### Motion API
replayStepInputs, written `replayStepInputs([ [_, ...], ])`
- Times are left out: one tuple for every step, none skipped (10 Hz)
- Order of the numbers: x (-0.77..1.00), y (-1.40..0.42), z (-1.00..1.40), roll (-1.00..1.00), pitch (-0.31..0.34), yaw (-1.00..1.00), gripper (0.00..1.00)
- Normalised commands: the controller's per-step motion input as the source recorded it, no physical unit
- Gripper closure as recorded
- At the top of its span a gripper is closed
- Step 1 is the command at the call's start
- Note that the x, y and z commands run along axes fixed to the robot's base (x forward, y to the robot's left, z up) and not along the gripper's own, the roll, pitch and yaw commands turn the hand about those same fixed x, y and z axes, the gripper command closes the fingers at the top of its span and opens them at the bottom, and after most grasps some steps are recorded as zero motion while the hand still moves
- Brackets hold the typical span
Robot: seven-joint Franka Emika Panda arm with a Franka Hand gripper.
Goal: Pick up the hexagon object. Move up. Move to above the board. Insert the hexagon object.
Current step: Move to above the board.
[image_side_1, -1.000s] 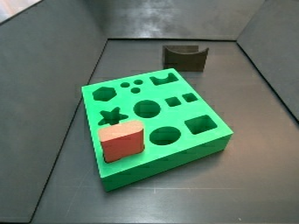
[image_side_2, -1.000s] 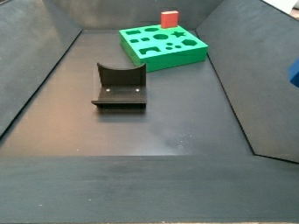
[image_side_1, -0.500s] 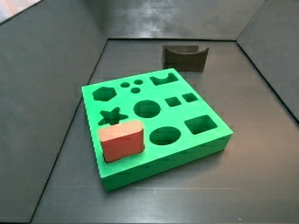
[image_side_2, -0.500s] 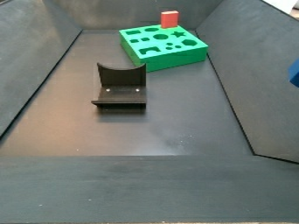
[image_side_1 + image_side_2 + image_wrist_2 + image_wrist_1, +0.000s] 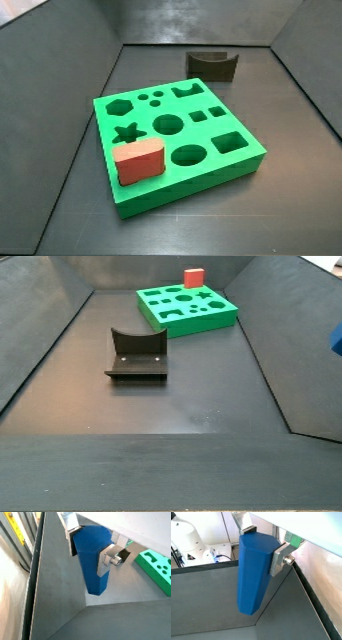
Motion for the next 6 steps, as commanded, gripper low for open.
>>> replayStepInputs([
  [-0.32,0.02,0.02,-0.02,0.062,-0.03,1.00],
  [-0.32,0.02,0.02,-0.02,0.062,-0.03,1.00],
  [-0.32,0.02,0.02,-0.02,0.062,-0.03,1.00],
  [-0.32,0.02,0.02,-0.02,0.062,-0.03,1.00],
  [-0.32,0.02,0.02,-0.02,0.062,-0.03,1.00],
  [-0.32,0.02,0.02,-0.02,0.062,-0.03,1.00],
])
